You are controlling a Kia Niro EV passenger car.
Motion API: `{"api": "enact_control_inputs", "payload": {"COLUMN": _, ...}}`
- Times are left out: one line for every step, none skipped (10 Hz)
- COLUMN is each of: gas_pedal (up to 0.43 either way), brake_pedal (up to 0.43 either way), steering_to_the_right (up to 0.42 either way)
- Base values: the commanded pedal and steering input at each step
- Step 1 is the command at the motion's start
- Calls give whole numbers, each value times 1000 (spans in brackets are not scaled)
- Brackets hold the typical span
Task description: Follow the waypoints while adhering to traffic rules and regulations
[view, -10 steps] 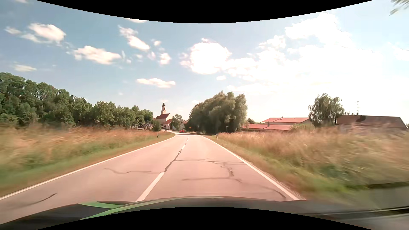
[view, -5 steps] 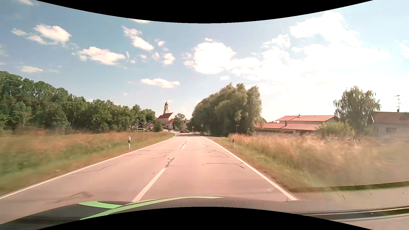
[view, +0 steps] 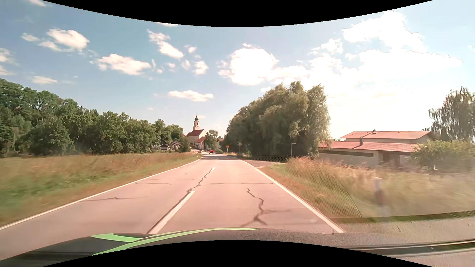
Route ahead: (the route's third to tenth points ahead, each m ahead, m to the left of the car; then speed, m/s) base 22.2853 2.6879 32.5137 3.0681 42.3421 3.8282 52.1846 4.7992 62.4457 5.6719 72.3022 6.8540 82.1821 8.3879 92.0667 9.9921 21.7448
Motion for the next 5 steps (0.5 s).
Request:
{"api": "enact_control_inputs", "payload": {"gas_pedal": 0, "brake_pedal": 165, "steering_to_the_right": -12}}
{"api": "enact_control_inputs", "payload": {"gas_pedal": 0, "brake_pedal": 171, "steering_to_the_right": -12}}
{"api": "enact_control_inputs", "payload": {"gas_pedal": 0, "brake_pedal": 177, "steering_to_the_right": -12}}
{"api": "enact_control_inputs", "payload": {"gas_pedal": 0, "brake_pedal": 183, "steering_to_the_right": -12}}
{"api": "enact_control_inputs", "payload": {"gas_pedal": 0, "brake_pedal": 183, "steering_to_the_right": -12}}
